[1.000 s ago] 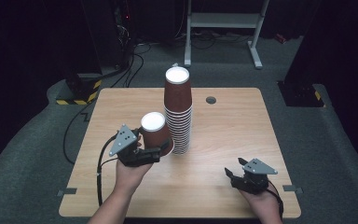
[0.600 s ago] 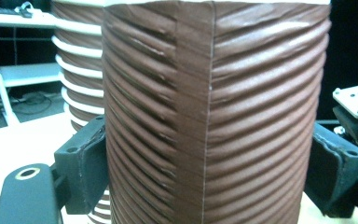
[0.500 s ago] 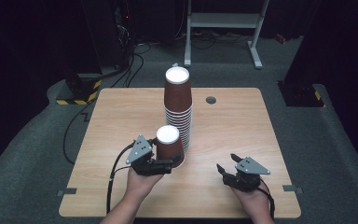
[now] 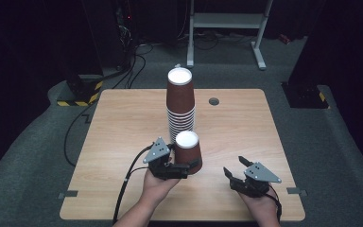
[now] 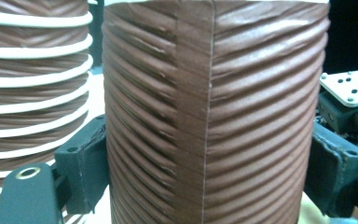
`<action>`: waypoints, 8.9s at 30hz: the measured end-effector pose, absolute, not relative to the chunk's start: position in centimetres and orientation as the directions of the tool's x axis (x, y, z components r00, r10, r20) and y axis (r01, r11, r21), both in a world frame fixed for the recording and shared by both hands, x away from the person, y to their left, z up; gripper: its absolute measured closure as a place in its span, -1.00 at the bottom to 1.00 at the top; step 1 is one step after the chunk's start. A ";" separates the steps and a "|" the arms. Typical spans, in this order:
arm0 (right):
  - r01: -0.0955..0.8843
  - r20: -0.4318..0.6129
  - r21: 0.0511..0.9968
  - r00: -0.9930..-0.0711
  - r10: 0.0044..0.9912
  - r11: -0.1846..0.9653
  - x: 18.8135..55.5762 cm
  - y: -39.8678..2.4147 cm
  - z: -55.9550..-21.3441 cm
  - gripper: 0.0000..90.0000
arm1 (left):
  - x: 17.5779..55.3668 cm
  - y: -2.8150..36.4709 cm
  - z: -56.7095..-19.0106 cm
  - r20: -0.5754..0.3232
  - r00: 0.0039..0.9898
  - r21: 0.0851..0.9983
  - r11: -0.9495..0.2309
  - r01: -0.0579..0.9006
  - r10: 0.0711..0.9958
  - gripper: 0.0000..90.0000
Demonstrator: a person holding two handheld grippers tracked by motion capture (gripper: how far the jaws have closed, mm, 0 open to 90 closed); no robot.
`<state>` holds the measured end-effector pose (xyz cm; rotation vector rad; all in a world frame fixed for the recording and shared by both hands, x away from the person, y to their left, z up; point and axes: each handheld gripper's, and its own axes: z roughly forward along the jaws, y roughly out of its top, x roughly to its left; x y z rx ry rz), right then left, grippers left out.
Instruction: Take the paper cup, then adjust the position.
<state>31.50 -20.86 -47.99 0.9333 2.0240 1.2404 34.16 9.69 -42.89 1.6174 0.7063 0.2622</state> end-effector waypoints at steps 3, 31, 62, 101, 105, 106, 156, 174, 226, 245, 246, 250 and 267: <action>0.244 -0.125 0.915 -0.585 0.802 0.321 31.2 -20.7 -47.8 -0.41 | 34.6 9.1 -42.9 -0.234 0.793 0.955 -0.020 0.296 0.562 -0.65; 0.104 -0.166 0.949 -0.640 0.750 0.299 28.3 -17.6 -46.7 -0.29 | 34.8 8.2 -44.2 -0.467 0.809 0.883 0.133 0.451 0.358 -0.65; -0.009 -0.141 0.985 -0.608 0.781 0.171 28.3 -16.8 -45.6 -0.02 | 35.2 7.3 -41.7 -0.511 0.807 0.860 0.182 0.477 0.295 -0.65; -0.187 -0.153 0.981 -0.561 0.814 0.055 27.4 -17.5 -46.8 0.60 | 35.3 6.6 -42.3 -0.573 0.789 0.819 0.174 0.547 0.221 -0.65; -0.177 -0.138 0.983 -0.564 0.814 0.044 27.6 -17.7 -47.0 0.72 | 35.3 6.6 -42.3 -0.568 0.790 0.823 0.168 0.543 0.230 -0.65; -0.177 -0.142 0.983 -0.563 0.814 0.049 27.6 -17.7 -47.0 0.73 | 35.4 6.6 -42.4 -0.571 0.789 0.821 0.168 0.545 0.228 -0.65; -0.215 -0.234 0.966 -0.510 0.828 0.141 26.4 -18.0 -46.4 0.90 | 35.5 6.8 -41.4 -0.480 0.804 0.875 0.119 0.470 0.351 -1.00; -0.183 -0.220 0.972 -0.478 0.850 0.149 27.0 -18.6 -46.8 0.91 | 35.6 8.1 -42.0 -0.473 0.786 0.878 0.137 0.458 0.398 -0.99; -0.040 -0.205 0.977 -0.475 0.856 0.211 27.9 -20.1 -47.2 0.92 | 33.7 23.0 -51.2 -0.067 0.534 0.867 -0.216 0.449 0.843 -0.96; 0.148 -0.175 0.948 -0.500 0.848 0.283 30.3 -19.9 -45.1 0.92 | 34.4 24.0 -53.2 -0.041 0.529 0.784 -0.300 0.543 0.848 -1.00; 0.161 -0.168 0.946 -0.500 0.849 0.282 30.4 -19.9 -45.0 0.92 | 34.4 24.1 -53.2 -0.047 0.531 0.787 -0.296 0.541 0.846 -1.00; 0.200 -0.159 0.934 -0.509 0.846 0.297 30.7 -19.7 -44.7 0.92 | 34.3 24.2 -53.2 -0.048 0.536 0.793 -0.295 0.534 0.843 -0.99; 0.315 -0.135 0.879 -0.556 0.820 0.358 31.7 -19.4 -43.5 0.92 | 34.2 24.2 -53.3 -0.051 0.552 0.796 -0.300 0.525 0.832 -0.96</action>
